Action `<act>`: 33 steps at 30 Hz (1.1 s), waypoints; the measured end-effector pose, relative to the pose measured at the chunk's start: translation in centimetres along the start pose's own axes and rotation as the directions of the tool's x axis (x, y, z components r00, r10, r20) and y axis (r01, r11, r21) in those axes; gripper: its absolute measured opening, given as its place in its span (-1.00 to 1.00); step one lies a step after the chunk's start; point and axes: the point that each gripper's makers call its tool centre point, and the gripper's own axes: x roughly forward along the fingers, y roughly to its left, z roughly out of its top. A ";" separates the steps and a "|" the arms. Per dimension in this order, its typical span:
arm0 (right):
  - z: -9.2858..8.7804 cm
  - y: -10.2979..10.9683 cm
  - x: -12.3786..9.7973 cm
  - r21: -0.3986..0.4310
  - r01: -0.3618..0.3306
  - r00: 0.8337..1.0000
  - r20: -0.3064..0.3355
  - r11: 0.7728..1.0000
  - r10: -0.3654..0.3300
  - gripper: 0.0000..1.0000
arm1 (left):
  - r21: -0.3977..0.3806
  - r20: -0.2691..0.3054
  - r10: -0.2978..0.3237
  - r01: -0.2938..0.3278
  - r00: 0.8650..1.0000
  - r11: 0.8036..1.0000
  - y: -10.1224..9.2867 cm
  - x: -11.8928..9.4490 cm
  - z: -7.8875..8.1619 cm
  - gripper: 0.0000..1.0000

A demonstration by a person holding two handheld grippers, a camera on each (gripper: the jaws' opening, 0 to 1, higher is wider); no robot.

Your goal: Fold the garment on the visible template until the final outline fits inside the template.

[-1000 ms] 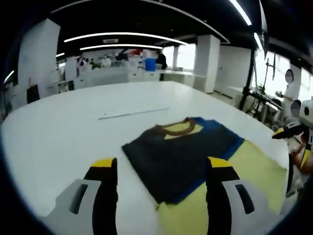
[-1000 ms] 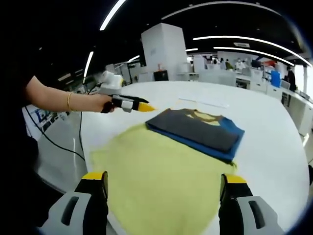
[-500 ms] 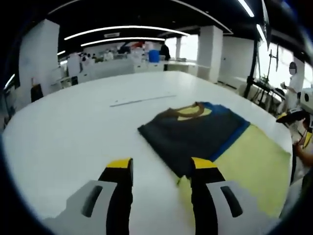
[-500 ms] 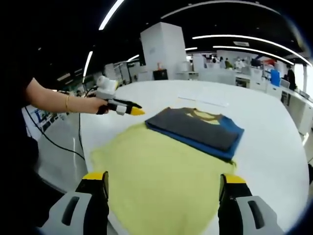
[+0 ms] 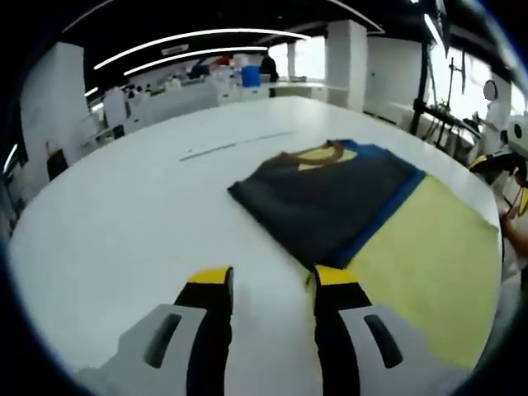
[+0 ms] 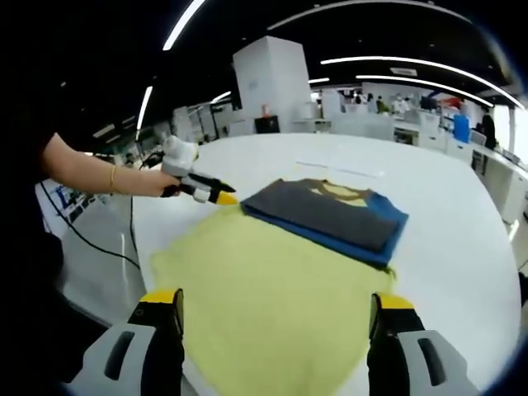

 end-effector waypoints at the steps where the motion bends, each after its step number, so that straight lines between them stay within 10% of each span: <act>1: 0.0 0.0 0.0 0.002 0.000 1.000 0.000 1.000 0.000 0.84 | 0.001 -0.007 -0.003 0.003 1.000 1.000 -0.1 0.1 -0.2 -0.34; 18: -0.7 0.1 0.3 0.014 0.000 1.000 -0.009 1.000 0.001 0.81 | 0.042 -0.062 -0.074 0.077 0.995 0.996 -2.2 0.9 -0.9 -1.00; 26: -0.8 0.0 0.2 0.018 0.010 1.000 -0.009 1.000 -0.009 0.80 | 0.189 -0.116 0.013 0.009 0.993 0.982 -1.3 0.5 -1.4 -1.00; 33: -1.0 0.0 0.3 0.009 0.006 1.000 -0.023 1.000 -0.005 0.81 | 0.368 -0.115 0.088 -0.040 0.989 0.929 -0.7 0.6 -1.1 -1.00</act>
